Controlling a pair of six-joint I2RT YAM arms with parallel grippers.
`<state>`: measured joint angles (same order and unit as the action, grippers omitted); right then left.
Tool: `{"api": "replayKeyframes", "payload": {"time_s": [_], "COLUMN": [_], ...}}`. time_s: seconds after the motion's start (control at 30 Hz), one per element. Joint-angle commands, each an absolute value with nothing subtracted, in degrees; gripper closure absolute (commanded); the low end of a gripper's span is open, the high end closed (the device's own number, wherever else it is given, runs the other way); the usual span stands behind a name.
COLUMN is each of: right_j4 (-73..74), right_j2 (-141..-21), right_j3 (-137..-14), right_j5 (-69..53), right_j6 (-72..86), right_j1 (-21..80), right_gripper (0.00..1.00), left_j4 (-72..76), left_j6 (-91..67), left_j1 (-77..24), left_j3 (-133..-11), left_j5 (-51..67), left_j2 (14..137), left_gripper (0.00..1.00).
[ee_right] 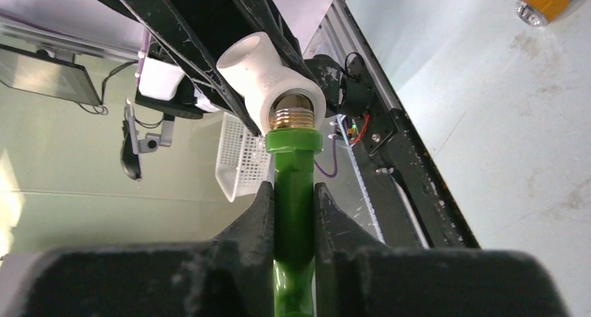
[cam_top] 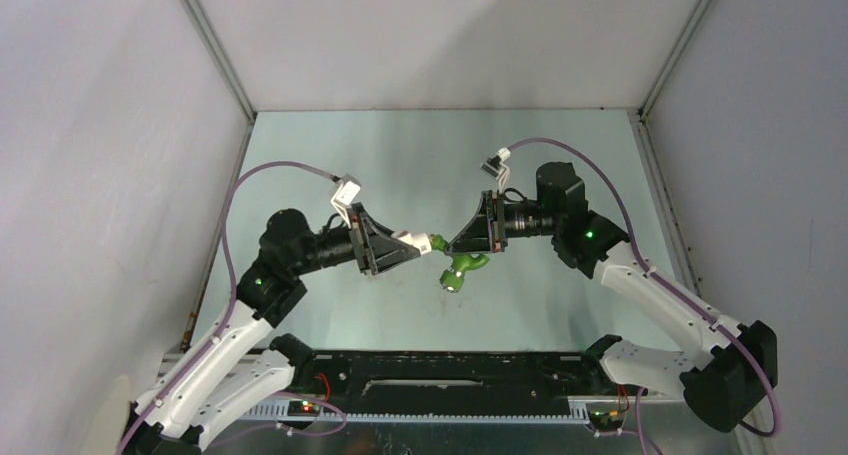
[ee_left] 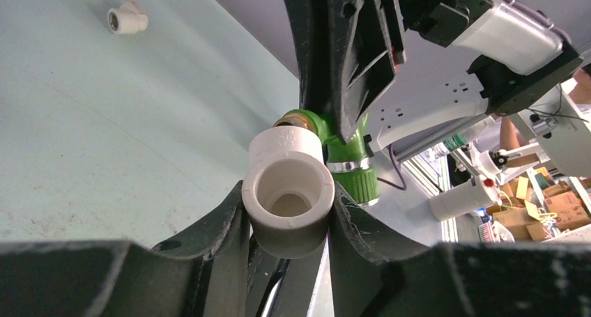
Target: Install the water faucets
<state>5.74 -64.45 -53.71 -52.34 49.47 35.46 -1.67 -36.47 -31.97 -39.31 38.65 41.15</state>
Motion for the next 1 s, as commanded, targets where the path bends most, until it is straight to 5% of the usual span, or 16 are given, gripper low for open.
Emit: {"api": "replayKeyframes", "payload": {"time_s": [0.0,0.6,0.97], "right_j4": [4.21,6.95,23.7], "right_j2": [-62.84,-63.54,-70.76], "right_j3": [-54.76,-54.74,-53.2], "right_j5": [-52.71,-49.54,-25.04], "right_j6": [49.24,45.14,19.73], "right_j1": [35.99,33.02,35.71], "right_gripper": [1.0,1.0,1.0], "left_j4": [3.92,-7.44,-20.29], "left_j6": [-38.8,-35.66,-37.64], "left_j1": [-31.79,-31.9,-34.59], "left_j3": [-38.66,-37.24,-35.49], "left_j5": [37.8,30.61,18.93], "left_j2": [41.15,36.16,40.89], "left_gripper": [1.0,1.0,1.0]}}
